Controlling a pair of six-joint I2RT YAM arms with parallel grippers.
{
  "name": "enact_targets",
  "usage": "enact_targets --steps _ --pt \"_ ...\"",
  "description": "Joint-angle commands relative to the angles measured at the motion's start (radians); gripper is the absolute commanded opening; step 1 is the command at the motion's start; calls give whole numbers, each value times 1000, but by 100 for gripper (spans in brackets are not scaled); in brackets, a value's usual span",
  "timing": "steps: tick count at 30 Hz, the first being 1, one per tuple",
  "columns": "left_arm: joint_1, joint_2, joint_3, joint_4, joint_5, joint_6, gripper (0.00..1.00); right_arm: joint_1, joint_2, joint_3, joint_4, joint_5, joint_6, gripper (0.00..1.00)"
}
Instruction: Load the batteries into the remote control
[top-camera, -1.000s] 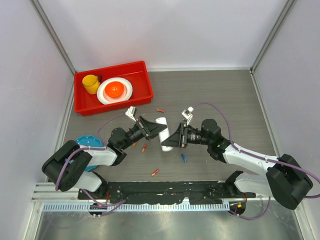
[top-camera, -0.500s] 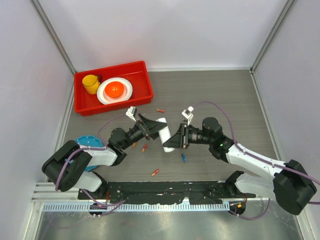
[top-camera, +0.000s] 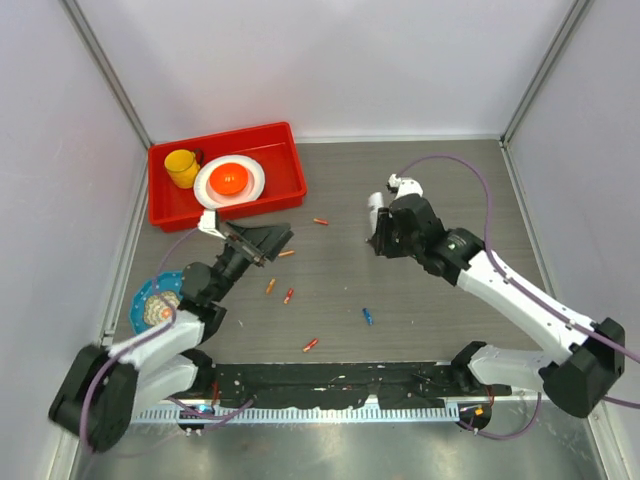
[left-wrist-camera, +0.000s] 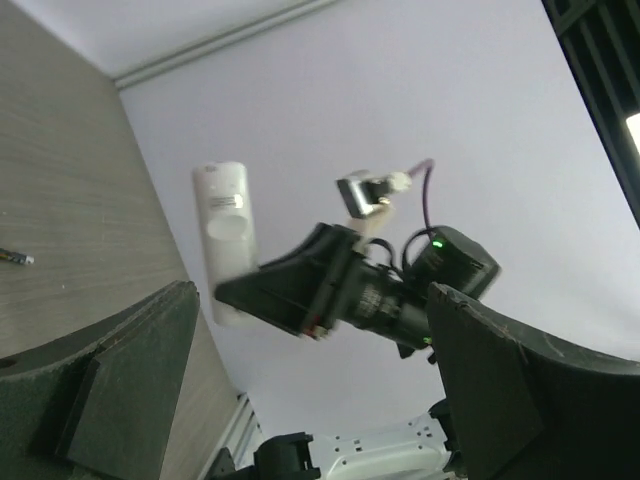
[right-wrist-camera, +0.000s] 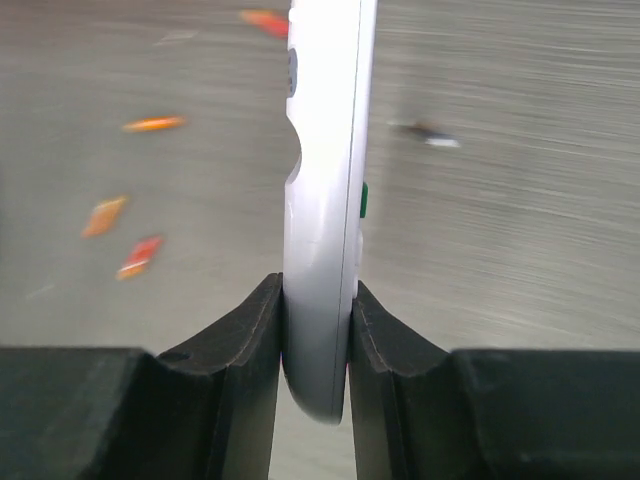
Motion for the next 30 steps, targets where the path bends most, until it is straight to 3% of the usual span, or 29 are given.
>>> enact_targets --steps 1,4,8,17,28,30 --pt "4 -315 -18 -509 -153 190 100 -18 109 81 -272 668 -129 1" --pt "4 -476 -9 -708 -184 286 100 -28 269 154 -351 910 -168 1" --pt "-13 -545 37 -876 -199 381 100 -41 480 256 -410 1030 -161 1" --pt "-48 -633 34 -919 -181 436 100 -103 827 435 -470 928 -232 1" --pt "-73 -654 5 -882 -166 452 99 -196 904 362 -408 759 -250 1" --pt "-74 -654 5 -882 -163 450 99 -196 910 342 -398 724 -250 5"
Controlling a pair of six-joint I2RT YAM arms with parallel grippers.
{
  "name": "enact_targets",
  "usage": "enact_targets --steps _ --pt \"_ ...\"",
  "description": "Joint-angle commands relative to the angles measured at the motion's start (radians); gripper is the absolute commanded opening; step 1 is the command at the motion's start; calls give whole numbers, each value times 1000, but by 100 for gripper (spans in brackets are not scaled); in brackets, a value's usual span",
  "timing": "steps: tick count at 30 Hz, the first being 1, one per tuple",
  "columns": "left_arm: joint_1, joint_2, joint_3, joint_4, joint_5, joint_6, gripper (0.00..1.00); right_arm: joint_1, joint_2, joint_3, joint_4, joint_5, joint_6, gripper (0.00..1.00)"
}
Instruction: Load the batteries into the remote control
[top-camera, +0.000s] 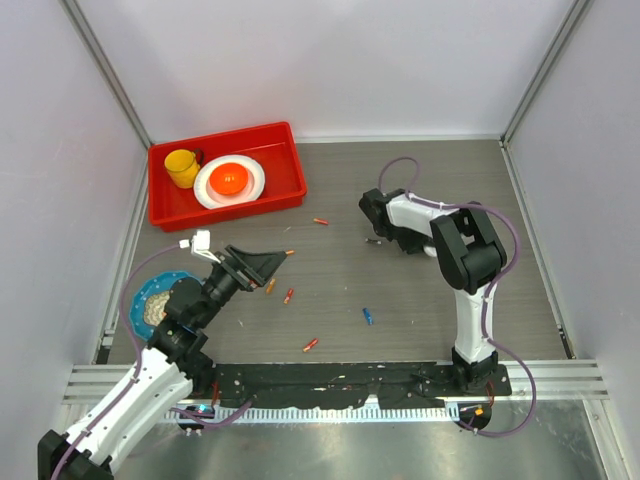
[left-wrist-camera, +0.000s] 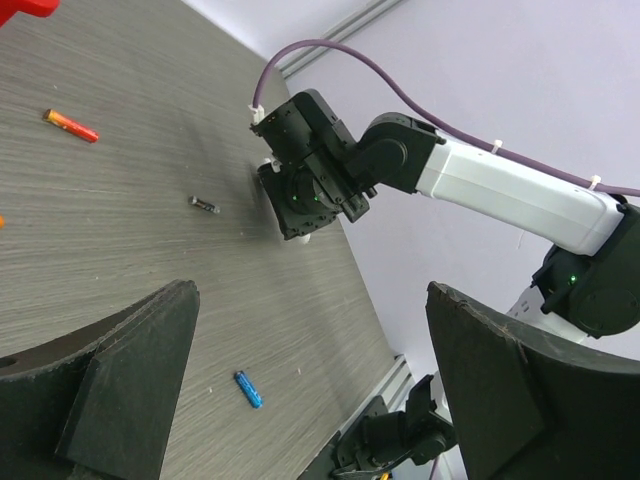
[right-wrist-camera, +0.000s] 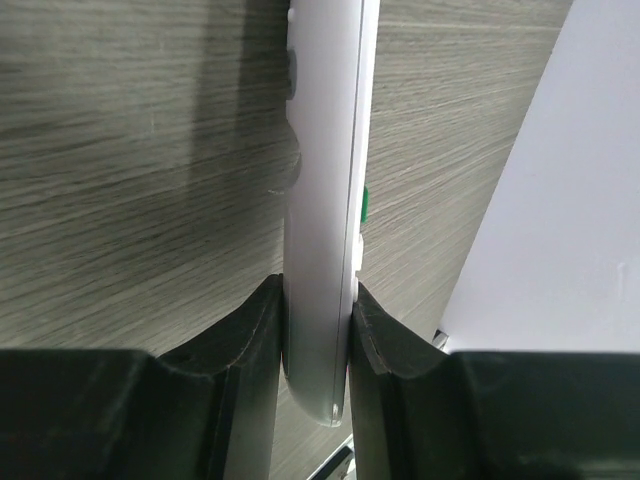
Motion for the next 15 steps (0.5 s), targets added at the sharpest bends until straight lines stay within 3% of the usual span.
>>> enact_targets --steps 1,15 --pt "-6 -5 -3 33 12 22 99 -3 -1 -30 22 -72 -5 7" --pt "-6 6 -31 46 14 -9 100 0 -30 -74 30 -215 1 41"
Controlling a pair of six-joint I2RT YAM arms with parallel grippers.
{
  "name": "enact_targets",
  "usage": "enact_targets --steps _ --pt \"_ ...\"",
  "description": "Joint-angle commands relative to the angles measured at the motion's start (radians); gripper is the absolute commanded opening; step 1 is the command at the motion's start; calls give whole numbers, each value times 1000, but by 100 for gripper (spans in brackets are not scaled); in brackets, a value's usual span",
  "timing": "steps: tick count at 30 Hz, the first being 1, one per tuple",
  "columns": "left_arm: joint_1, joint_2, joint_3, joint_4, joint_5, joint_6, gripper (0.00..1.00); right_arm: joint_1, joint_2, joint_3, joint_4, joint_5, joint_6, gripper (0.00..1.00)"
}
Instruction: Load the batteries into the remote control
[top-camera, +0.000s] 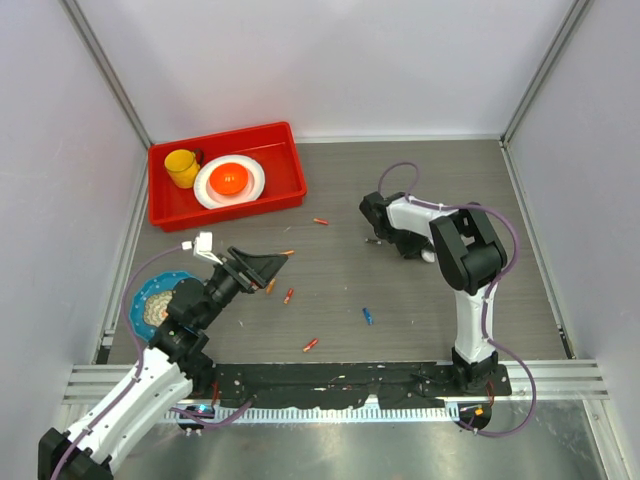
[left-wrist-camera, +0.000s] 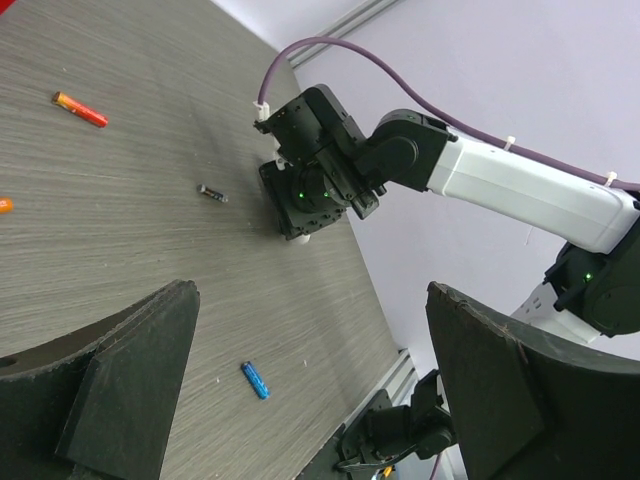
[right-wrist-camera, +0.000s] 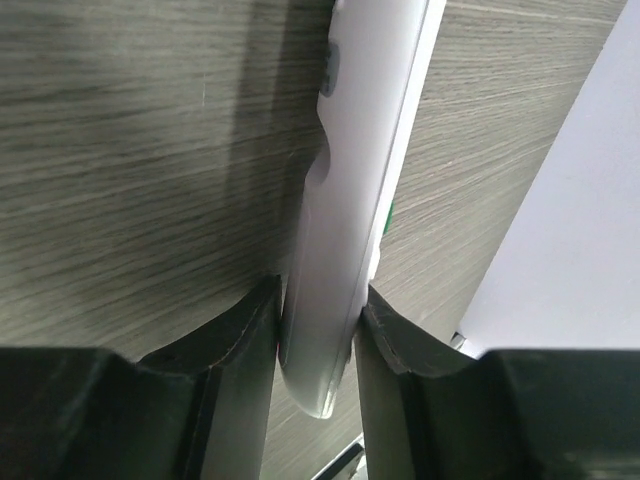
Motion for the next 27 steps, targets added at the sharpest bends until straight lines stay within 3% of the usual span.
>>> enact_targets --steps 1,9,16,20,25,27 --pt "-4 2 -12 47 15 -5 100 14 -33 -36 -2 -141 0 43" --pt "-7 7 -19 38 20 -12 100 60 -85 -67 10 -204 40 58" --pt "-8 21 19 -62 -37 9 100 137 -243 -19 -13 -253 90 60" --pt "-7 94 147 -359 -192 20 100 140 -519 -76 108 -330 127 61" --pt "-7 264 275 -565 -301 20 100 142 -896 -371 436 -528 174 60" --pt "-10 339 306 -588 -290 34 100 143 -1059 -529 616 -600 198 70"
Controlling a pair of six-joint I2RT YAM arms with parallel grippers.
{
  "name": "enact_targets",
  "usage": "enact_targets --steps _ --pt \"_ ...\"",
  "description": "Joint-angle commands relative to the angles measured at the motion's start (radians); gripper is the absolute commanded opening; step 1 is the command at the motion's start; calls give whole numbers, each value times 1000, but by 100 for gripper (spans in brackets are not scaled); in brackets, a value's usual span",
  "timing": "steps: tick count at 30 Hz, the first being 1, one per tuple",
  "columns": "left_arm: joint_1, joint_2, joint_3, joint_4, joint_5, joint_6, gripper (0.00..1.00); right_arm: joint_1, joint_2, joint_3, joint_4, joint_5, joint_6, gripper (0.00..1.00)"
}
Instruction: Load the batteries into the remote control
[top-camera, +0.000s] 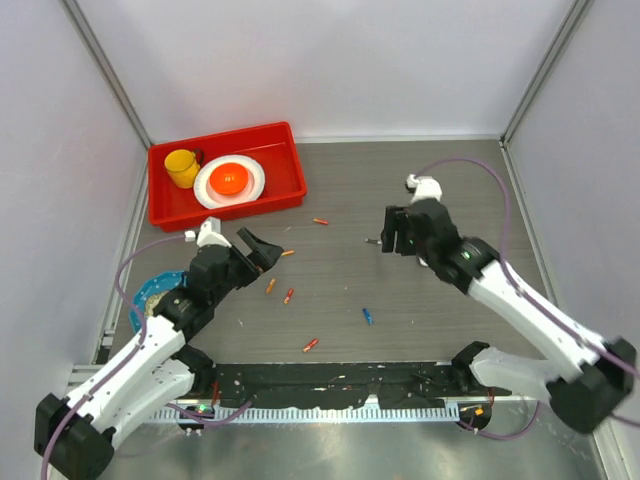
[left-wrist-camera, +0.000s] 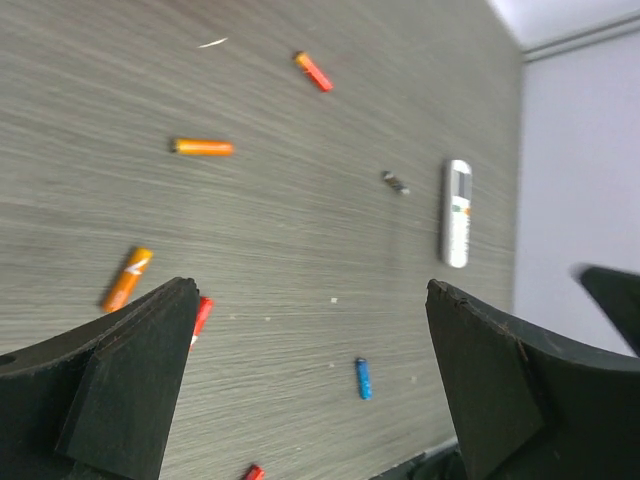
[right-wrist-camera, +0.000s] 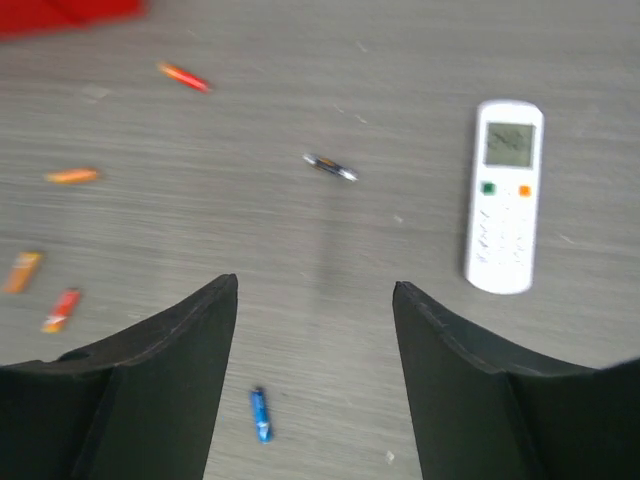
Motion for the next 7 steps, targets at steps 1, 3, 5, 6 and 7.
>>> enact_targets --steps 1,3,5,6,7 --pt "-5 128 76 -164 -55 31 100 3 -255 -275 369 -185 85 73" --pt "-5 174 88 -155 -38 53 100 5 -315 -358 461 -220 114 77" --pt "-8 191 85 -131 3 95 100 8 -329 -398 506 -231 122 79" --pt "-6 198 82 -120 17 105 100 12 -348 -407 516 -239 120 79" --pt "-6 203 79 -111 23 108 100 11 -358 -418 529 -245 125 79"
